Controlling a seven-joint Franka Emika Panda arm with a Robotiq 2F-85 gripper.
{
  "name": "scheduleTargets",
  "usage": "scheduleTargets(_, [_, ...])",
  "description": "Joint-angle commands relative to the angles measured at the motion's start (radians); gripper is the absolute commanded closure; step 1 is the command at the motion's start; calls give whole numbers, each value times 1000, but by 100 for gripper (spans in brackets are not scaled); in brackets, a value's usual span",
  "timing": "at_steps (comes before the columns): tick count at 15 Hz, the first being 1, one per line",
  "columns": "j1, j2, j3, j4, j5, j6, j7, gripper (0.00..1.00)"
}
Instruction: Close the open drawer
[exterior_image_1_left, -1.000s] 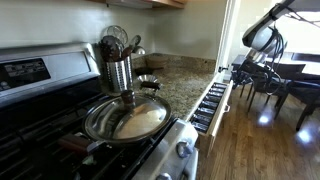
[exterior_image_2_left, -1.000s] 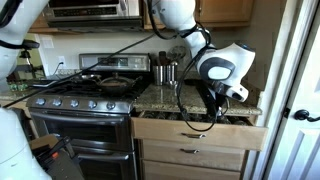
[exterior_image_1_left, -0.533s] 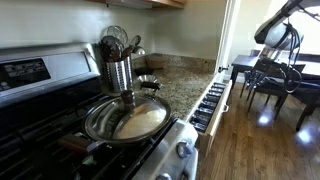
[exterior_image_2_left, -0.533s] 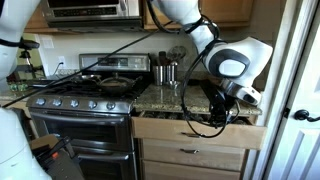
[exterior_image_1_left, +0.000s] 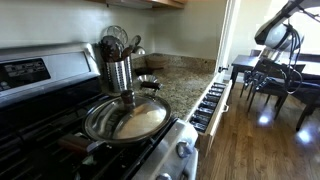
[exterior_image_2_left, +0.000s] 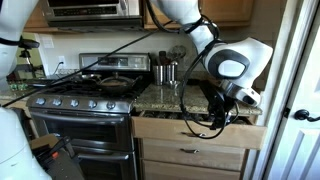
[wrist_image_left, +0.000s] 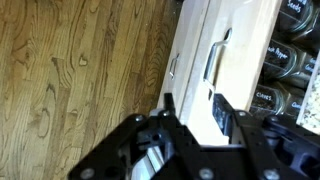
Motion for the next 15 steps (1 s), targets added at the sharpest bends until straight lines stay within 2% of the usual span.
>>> scheduleTargets(1, [-8,77,24,73,76,30,21,26])
scheduleTargets(2, [-10,97,31,92,90,21,25,22])
scheduleTargets(3, [-7,116,35,110,99,25,35,30])
scheduleTargets(4, [-6,135,40,130,107,21,38,51])
scheduleTargets(6, [1,169,43,166,113,25,54,58])
scheduleTargets(12, [-10,241,71,256,135,22,73,96])
scheduleTargets(15, [-4,285,75,310,146,17,97,100])
